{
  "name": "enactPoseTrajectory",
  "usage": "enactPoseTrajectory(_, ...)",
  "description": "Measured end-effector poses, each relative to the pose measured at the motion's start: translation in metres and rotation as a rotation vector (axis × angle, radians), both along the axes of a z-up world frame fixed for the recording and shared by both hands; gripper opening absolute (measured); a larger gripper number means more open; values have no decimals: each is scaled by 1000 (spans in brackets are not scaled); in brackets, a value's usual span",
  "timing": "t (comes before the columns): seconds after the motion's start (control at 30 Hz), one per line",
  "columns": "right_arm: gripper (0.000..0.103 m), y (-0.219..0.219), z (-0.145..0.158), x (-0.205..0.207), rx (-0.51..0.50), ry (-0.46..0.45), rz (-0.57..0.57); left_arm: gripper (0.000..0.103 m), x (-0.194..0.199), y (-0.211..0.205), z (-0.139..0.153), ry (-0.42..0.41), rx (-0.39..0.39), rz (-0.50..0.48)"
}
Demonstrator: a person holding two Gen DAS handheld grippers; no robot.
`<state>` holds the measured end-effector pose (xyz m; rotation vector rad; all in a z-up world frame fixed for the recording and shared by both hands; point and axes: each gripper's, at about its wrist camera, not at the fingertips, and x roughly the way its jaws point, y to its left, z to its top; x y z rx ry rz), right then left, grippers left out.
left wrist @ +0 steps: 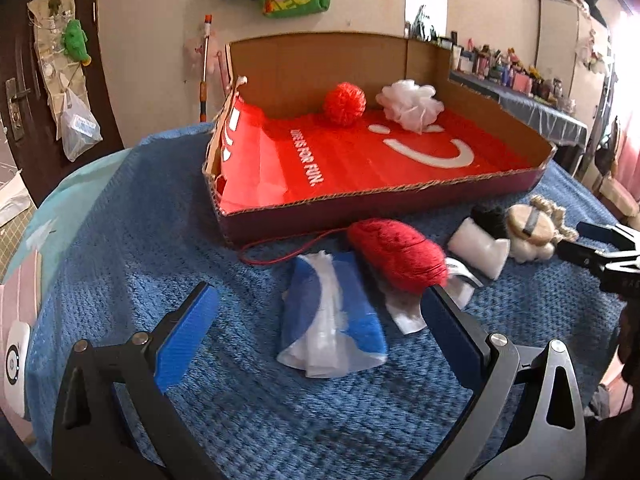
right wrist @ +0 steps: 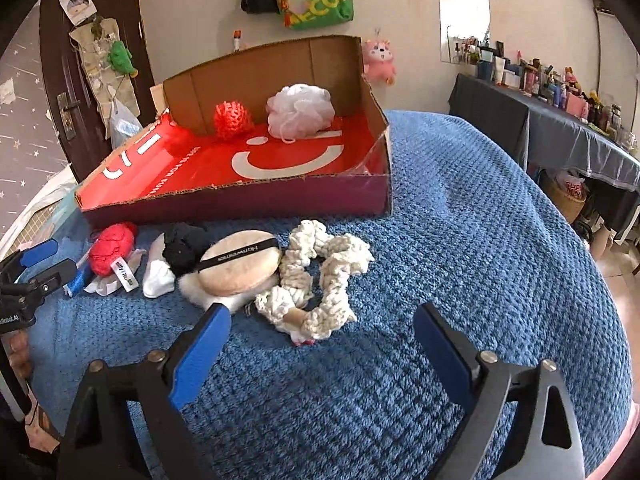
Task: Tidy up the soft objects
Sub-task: 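Withdraw both tools from the box back over the blanket, then grasp the blue tissue pack with the left tool while the right tool grasps the cream scrunchie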
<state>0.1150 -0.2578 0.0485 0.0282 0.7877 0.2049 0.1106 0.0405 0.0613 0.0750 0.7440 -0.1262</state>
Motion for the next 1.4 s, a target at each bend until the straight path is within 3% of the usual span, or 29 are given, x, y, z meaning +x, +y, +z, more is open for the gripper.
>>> enactPoseTrajectory(0.27,84,-1,-2,18,-5,54,24,99,15,5,-10,51,8,-15)
enactPoseTrajectory(0.37,79,-1,-2,24,5,60,30,85,20,7,-15,80,-10,-12)
enactPoseTrajectory(0.43,74,-1,-2,27,12,60,31,69,23,8,-19,103,-38,-23)
enactPoseTrajectory(0.5,59,0,-3,28,21,63,47,61,24,7,-21,113,-63,-45)
enactPoseTrajectory(0.53,54,0,-3,28,26,62,53,50,23,6,-20,105,-68,-57)
enactPoseTrajectory(0.6,36,1,-2,27,54,56,82,45,19,3,-19,98,-78,-76)
enactPoseTrajectory(0.7,31,1,-1,23,68,33,89,33,14,3,-15,73,-80,-85)
enactPoseTrajectory(1.1,30,-7,27,7,92,-56,68,31,0,-5,2,23,-97,-131)
enactPoseTrajectory(1.4,30,-5,26,3,97,-53,74,31,-5,-5,5,9,-93,-133)
